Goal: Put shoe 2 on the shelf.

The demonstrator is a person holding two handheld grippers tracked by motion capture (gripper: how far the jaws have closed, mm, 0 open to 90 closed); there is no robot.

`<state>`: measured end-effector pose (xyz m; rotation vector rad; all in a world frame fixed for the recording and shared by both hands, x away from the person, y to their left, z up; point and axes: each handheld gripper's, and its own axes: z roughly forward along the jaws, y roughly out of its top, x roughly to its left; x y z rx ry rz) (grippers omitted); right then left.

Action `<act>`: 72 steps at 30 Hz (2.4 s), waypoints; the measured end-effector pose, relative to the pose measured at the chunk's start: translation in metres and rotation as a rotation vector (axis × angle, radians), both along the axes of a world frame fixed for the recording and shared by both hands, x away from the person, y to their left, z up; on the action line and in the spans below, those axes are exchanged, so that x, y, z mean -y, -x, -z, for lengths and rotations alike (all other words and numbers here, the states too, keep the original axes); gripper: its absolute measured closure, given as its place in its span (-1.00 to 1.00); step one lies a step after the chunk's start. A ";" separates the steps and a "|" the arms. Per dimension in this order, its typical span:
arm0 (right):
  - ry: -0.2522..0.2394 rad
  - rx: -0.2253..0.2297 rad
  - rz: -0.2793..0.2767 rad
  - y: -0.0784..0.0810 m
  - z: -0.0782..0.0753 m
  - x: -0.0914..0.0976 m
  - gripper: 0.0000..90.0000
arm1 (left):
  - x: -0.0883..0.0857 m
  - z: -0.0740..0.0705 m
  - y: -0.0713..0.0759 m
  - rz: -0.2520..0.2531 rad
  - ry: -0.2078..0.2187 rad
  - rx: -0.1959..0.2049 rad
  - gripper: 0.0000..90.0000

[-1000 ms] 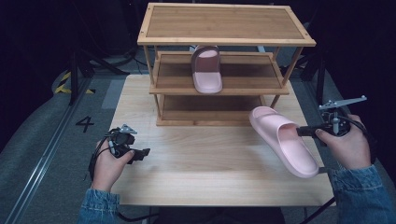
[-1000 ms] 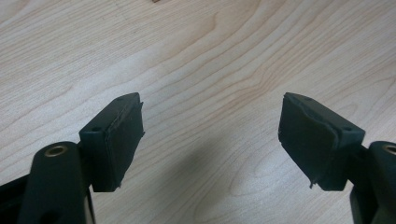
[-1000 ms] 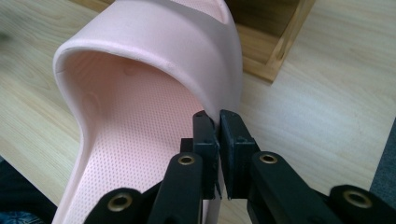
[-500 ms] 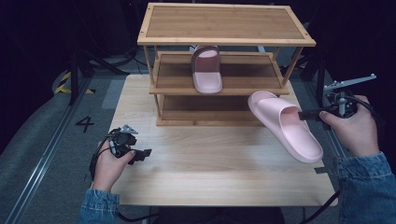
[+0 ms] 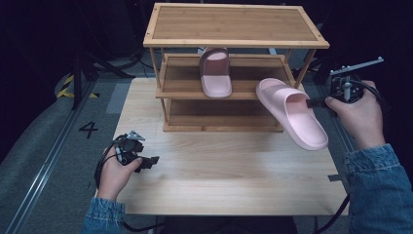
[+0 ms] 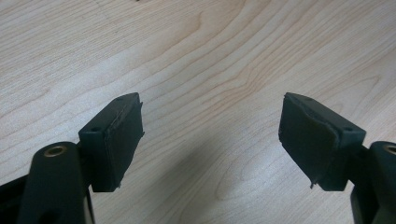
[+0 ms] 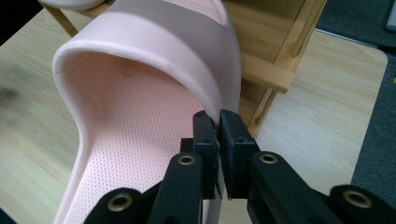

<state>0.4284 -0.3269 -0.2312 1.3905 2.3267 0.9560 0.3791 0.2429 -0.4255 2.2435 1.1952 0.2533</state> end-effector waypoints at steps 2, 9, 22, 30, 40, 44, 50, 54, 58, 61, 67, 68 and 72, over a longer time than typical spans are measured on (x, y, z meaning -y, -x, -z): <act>-0.004 0.003 0.005 -0.005 -0.001 -0.002 0.91 | 0.000 0.000 0.000 -0.001 0.002 -0.003 -0.51; -0.028 0.019 0.039 -0.026 -0.001 -0.015 0.91 | 0.000 0.002 0.001 0.008 0.002 -0.009 -0.52; -0.058 0.051 0.061 -0.060 0.007 -0.043 0.91 | -0.009 0.002 0.015 -0.006 0.003 -0.018 -0.53; -0.087 0.095 0.082 -0.074 0.014 -0.056 0.91 | -0.014 0.003 0.025 -0.015 0.003 -0.032 -0.52; -0.108 0.127 0.120 -0.086 0.027 -0.067 0.91 | -0.024 0.005 0.037 -0.048 0.008 -0.035 -0.52; -0.113 0.127 0.128 -0.090 0.029 -0.071 0.89 | -0.027 0.004 0.040 -0.054 0.007 -0.037 -0.52; -0.130 0.140 0.096 -0.091 0.031 -0.070 0.74 | -0.030 0.003 0.041 -0.062 0.004 -0.031 -0.52; -0.138 0.152 0.092 -0.085 0.029 -0.070 0.64 | -0.027 0.002 0.039 -0.056 0.007 -0.029 -0.52; -0.140 0.195 0.068 -0.072 0.025 -0.063 0.58 | -0.022 0.001 0.034 -0.037 0.008 -0.028 -0.52; -0.145 0.198 0.041 -0.058 0.021 -0.056 0.58 | -0.019 0.001 0.029 -0.028 0.004 -0.028 -0.52; -0.078 0.218 -0.022 -0.022 0.017 -0.042 0.62 | -0.010 0.001 0.021 -0.004 -0.010 -0.035 -0.52; -0.078 0.218 -0.027 -0.018 0.016 -0.041 0.62 | -0.009 0.002 0.019 -0.003 -0.016 -0.039 -0.52; -0.070 0.229 -0.064 0.003 0.016 -0.037 0.62 | -0.005 0.002 0.014 0.017 -0.023 -0.038 -0.52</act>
